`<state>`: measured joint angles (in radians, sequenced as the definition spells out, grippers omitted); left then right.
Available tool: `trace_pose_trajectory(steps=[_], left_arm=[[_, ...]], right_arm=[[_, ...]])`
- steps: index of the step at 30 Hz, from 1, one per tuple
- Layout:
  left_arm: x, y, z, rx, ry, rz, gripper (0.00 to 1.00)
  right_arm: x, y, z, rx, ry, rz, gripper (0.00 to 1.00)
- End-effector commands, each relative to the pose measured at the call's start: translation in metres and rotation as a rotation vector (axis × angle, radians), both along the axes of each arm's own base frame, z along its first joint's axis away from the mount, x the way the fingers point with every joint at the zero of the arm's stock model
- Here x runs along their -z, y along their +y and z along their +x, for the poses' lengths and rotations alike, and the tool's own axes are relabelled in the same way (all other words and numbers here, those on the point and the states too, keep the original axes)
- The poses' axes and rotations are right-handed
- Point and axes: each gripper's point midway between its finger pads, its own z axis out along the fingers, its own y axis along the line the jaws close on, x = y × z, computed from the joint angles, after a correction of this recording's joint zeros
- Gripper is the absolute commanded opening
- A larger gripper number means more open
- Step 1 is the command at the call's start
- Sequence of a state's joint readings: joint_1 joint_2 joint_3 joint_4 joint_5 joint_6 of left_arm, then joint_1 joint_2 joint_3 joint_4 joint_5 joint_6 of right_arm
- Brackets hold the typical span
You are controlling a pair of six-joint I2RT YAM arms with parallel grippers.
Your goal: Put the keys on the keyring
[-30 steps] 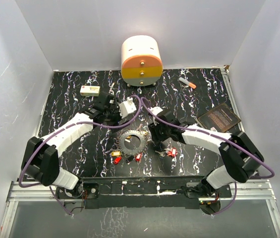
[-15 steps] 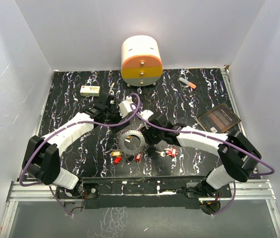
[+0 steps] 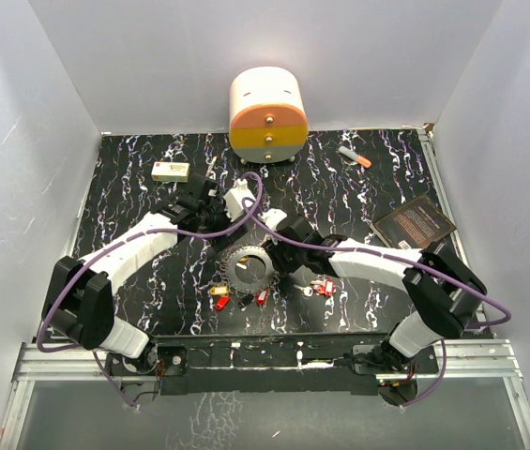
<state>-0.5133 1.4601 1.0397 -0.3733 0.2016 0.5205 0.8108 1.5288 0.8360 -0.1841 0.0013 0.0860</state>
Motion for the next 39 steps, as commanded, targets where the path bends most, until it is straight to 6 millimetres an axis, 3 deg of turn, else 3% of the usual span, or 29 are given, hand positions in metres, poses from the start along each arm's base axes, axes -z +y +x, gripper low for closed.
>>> trace_pose_trajectory(steps=[1, 20, 25, 39], left_arm=[[-0.013, 0.001, 0.000, -0.019, -0.030, -0.030, 0.88], [-0.008, 0.018, 0.000, -0.061, -0.076, 0.022, 0.88], [0.004, 0.026, -0.003, -0.076, -0.067, 0.045, 0.89], [0.003, 0.038, -0.001, -0.107, -0.093, 0.041, 0.89]], right_arm=[[-0.010, 0.017, 0.013, -0.006, -0.047, 0.052, 0.39], [0.011, 0.012, 0.009, 0.002, -0.016, 0.023, 0.40], [0.012, 0.011, 0.007, 0.003, -0.013, 0.028, 0.40], [0.012, 0.008, 0.007, 0.020, -0.022, 0.033, 0.41]])
